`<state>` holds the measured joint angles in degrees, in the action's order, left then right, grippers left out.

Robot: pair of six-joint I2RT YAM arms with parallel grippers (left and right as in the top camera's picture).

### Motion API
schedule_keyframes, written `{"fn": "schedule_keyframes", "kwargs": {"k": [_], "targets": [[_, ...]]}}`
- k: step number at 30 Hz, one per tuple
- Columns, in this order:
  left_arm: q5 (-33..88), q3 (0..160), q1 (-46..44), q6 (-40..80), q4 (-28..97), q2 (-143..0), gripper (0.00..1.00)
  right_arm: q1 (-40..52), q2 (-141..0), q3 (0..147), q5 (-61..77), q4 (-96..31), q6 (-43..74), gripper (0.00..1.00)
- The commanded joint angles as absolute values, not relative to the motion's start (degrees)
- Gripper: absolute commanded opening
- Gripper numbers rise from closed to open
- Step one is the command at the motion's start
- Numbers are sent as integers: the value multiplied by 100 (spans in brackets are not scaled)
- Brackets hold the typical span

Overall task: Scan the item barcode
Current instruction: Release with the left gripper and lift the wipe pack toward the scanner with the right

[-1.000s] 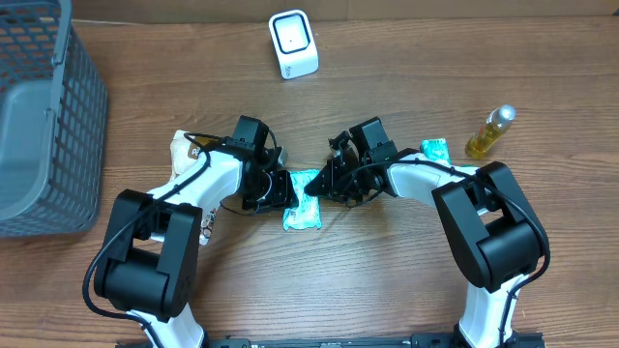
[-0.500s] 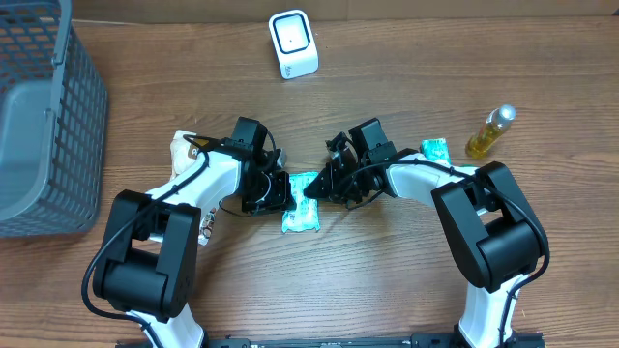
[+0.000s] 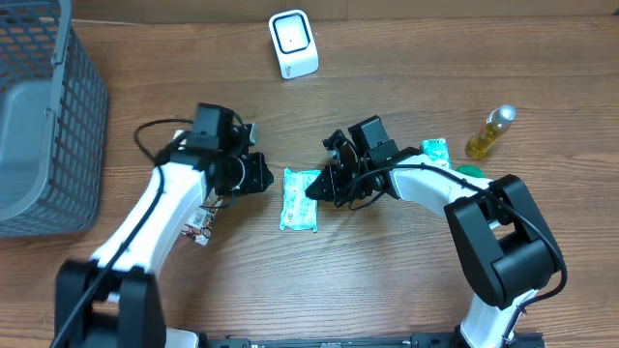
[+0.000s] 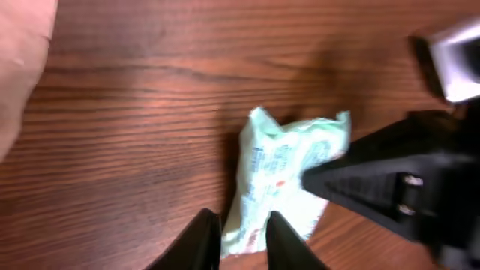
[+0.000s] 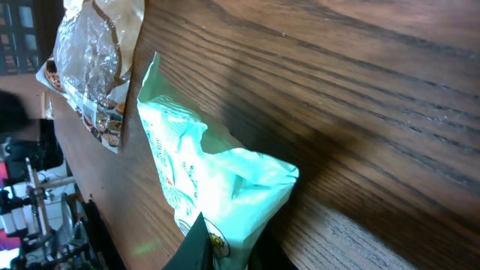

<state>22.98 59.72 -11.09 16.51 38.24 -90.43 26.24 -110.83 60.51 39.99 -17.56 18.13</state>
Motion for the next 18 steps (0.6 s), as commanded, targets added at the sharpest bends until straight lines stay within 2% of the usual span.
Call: {"fn": "schedule_keyframes", "kwargs": {"k": [1,7,8,10,14,18], "targets": [[2202,5994,-1129,1557,3990,-8919,30,2598,-10897,5996,4018,-1726,1645,8],[1483,5994,-1120,1483,4397,-9091,33,2598,-10860,6051,3986,-1728,1638,4],[1282,5994,-1111,1509,4442,-9107,44,2598,-10829,6066,3957,-1734,1640,4],[838,5994,-1109,1669,4517,-9109,100,2598,-10750,6141,3881,-1841,1632,4],[-10,5994,-1046,2032,4515,-9109,100,2626,-10538,6460,3426,-2471,1269,4],[-360,5994,-733,2078,4187,-9107,100,2676,-10366,6772,3223,-3046,628,4]]}}
